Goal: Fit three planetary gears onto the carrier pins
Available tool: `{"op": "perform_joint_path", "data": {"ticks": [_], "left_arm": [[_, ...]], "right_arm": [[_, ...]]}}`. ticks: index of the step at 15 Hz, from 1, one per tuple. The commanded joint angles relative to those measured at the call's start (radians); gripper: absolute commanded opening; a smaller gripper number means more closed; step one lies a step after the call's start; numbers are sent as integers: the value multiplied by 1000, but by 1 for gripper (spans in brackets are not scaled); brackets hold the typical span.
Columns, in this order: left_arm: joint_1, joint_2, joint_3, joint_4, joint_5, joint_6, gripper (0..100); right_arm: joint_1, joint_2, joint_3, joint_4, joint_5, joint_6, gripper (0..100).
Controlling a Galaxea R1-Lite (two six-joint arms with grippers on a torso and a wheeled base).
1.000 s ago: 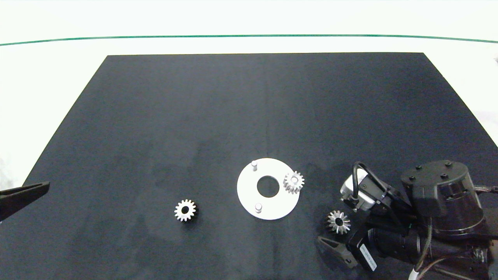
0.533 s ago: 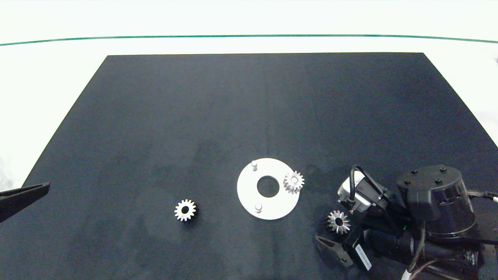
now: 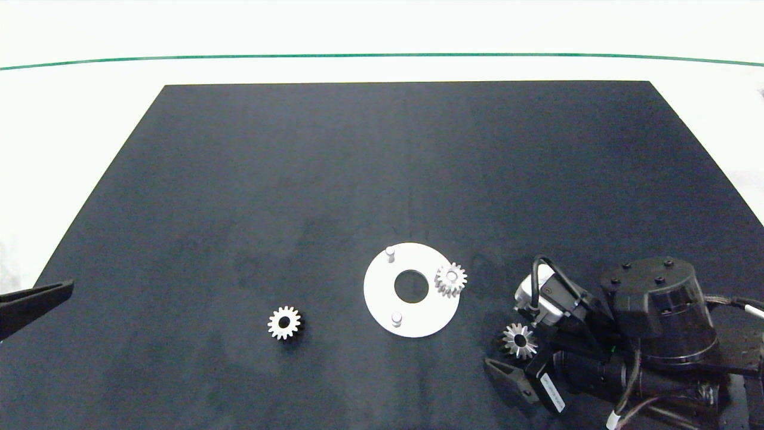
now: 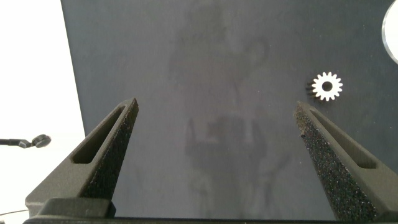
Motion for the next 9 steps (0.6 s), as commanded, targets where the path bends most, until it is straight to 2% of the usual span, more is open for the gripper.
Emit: {"op": "perform_joint_path", "data": {"ticks": [1,9], "left_arm": [[1,-8,1,3,1,16,100],[8,-5,-12,1,1,16,100]], "right_arm": [[1,2,1,-4,-2,-2,85],[6,-10,1,-2,-11,-8,69]]}}
